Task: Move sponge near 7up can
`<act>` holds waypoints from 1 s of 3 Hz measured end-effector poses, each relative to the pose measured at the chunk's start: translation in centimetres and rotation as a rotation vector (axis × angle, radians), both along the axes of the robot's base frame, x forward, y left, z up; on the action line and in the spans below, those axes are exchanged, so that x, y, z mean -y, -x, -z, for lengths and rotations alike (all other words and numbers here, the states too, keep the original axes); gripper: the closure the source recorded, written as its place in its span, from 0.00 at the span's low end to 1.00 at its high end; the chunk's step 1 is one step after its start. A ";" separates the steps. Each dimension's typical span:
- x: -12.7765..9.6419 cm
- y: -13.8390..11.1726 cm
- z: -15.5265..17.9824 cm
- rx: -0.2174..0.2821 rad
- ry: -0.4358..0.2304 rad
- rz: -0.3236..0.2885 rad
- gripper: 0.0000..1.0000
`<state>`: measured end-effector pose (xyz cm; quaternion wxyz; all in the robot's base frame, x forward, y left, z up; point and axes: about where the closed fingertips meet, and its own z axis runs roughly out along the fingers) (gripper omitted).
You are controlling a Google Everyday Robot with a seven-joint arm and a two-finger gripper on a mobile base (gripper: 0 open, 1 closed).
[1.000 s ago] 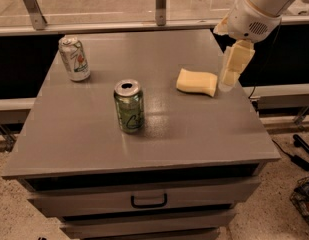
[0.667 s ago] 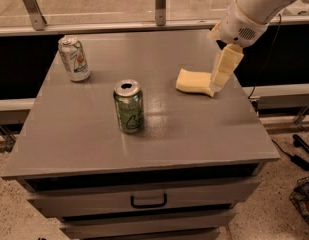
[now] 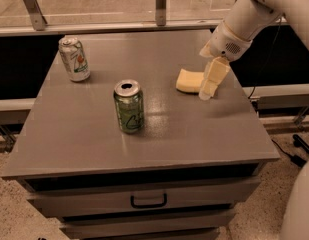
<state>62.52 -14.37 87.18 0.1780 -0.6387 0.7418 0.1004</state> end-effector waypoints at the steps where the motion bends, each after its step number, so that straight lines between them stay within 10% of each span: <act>1: 0.1 -0.2 2.0 -0.047 -0.012 0.021 0.14; 3: 0.4 -0.5 3.6 -0.069 -0.014 0.038 0.59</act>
Offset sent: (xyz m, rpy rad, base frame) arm 0.0012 -0.0074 -0.0419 0.0124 0.0975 -0.0566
